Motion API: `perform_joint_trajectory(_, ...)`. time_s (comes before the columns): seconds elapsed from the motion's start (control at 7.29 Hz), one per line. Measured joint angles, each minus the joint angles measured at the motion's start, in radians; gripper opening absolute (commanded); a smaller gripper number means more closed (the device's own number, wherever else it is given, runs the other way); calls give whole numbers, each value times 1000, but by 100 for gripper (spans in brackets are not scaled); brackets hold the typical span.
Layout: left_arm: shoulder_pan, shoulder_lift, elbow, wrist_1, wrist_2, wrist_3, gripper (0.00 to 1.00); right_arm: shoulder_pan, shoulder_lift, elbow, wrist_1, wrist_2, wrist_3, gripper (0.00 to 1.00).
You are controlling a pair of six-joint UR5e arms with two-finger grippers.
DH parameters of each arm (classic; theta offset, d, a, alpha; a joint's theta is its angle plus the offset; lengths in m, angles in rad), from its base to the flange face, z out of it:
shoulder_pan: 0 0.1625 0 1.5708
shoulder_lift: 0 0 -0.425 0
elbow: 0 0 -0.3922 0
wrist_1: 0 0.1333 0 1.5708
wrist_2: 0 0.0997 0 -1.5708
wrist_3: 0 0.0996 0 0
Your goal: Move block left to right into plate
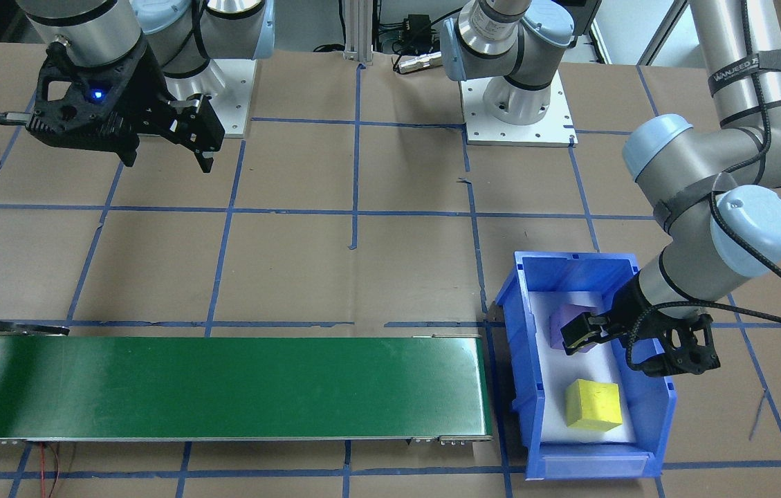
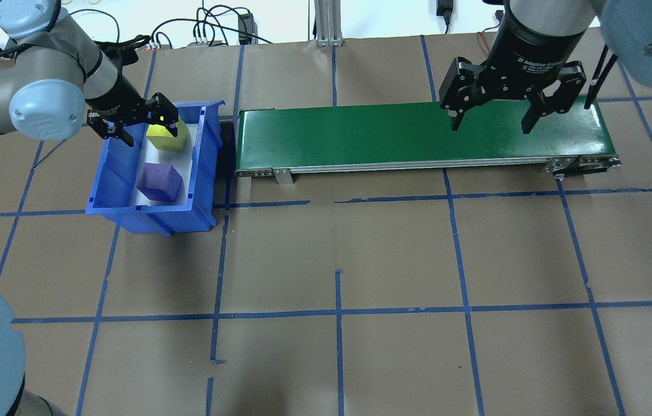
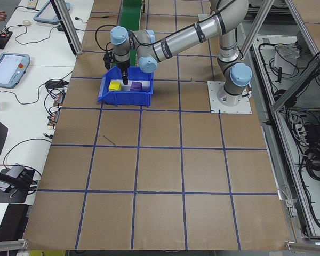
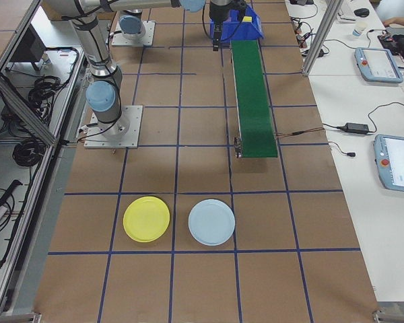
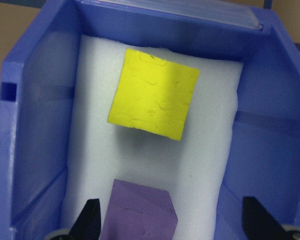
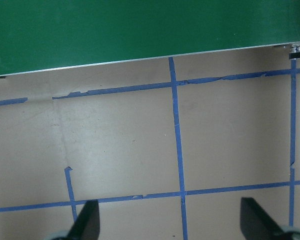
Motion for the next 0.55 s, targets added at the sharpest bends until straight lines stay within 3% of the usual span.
perform_joint_trajectory(0.55,0,-3,-19,0,3,4,100,0,0,1,0,-1,-1,100)
